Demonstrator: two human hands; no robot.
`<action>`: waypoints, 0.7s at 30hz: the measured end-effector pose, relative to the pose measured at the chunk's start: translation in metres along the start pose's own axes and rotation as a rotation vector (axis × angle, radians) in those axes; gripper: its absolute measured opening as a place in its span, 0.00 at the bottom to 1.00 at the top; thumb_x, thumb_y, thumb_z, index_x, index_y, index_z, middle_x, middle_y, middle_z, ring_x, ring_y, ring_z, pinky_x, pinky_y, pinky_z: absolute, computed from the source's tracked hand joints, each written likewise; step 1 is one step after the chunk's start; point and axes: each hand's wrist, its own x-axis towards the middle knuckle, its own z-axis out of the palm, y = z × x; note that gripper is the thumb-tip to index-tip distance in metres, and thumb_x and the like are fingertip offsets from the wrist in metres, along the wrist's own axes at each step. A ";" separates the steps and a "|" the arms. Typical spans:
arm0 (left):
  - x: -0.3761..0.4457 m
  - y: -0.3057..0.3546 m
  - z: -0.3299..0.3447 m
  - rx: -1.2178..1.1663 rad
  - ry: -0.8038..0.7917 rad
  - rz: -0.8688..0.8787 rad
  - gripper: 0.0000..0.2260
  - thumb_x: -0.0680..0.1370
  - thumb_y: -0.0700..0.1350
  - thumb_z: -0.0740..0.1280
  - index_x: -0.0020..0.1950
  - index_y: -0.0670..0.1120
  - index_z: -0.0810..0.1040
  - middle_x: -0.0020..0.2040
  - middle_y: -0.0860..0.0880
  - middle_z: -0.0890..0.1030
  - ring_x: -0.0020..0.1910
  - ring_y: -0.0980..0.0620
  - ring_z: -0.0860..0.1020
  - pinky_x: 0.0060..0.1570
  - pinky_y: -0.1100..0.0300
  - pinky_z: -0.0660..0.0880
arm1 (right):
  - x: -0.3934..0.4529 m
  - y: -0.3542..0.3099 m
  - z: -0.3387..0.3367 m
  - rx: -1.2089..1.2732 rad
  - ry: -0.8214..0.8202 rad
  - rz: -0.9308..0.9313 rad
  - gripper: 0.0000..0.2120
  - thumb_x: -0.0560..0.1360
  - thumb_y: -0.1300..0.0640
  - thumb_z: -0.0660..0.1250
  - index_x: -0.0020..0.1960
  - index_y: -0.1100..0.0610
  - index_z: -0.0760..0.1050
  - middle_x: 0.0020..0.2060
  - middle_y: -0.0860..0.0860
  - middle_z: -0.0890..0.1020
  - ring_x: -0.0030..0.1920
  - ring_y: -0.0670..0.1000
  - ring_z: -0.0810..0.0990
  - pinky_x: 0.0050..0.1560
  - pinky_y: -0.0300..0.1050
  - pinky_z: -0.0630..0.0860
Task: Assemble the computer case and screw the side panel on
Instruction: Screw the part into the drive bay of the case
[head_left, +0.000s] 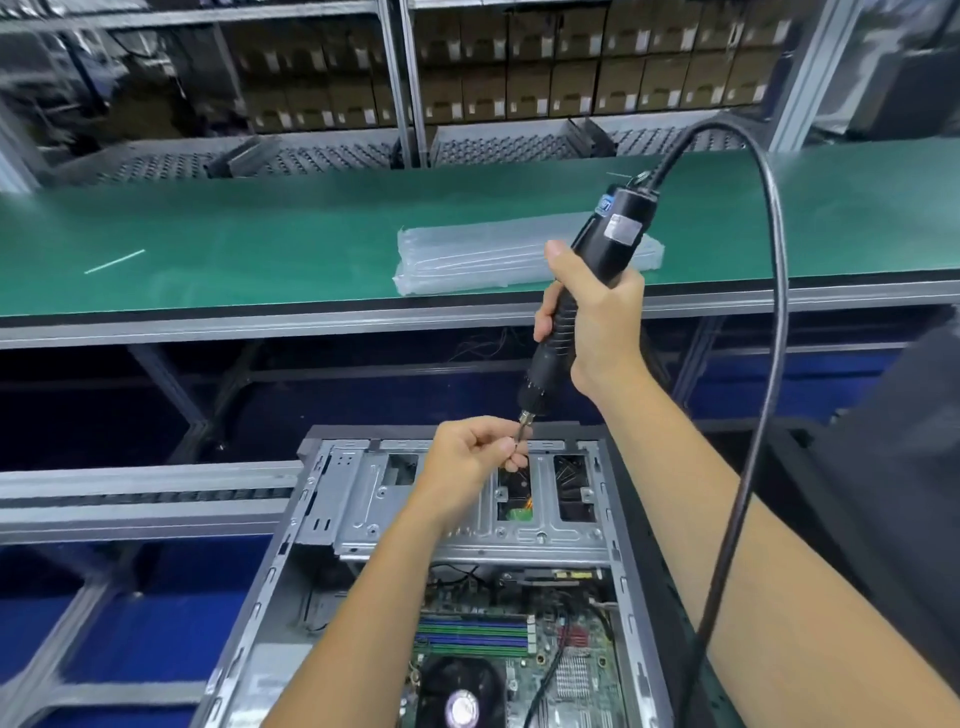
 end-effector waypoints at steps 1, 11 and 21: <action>-0.001 -0.001 -0.002 0.028 -0.020 -0.001 0.14 0.77 0.31 0.63 0.47 0.47 0.83 0.40 0.49 0.84 0.39 0.54 0.81 0.44 0.64 0.76 | -0.001 0.003 0.002 -0.022 -0.016 -0.006 0.14 0.72 0.54 0.73 0.40 0.57 0.69 0.23 0.53 0.73 0.20 0.54 0.72 0.25 0.42 0.71; -0.010 -0.009 -0.010 0.014 0.005 -0.022 0.13 0.76 0.30 0.64 0.47 0.47 0.82 0.40 0.51 0.85 0.38 0.56 0.81 0.43 0.66 0.76 | -0.009 0.018 0.015 -0.140 -0.038 -0.001 0.12 0.77 0.46 0.69 0.48 0.55 0.74 0.28 0.53 0.81 0.33 0.55 0.84 0.34 0.44 0.80; -0.024 -0.020 -0.016 -0.048 -0.011 -0.052 0.12 0.77 0.30 0.62 0.48 0.45 0.81 0.38 0.51 0.84 0.37 0.56 0.80 0.43 0.65 0.76 | -0.028 0.023 0.016 -0.040 -0.032 0.005 0.14 0.69 0.46 0.77 0.37 0.49 0.73 0.26 0.51 0.74 0.22 0.51 0.70 0.26 0.42 0.71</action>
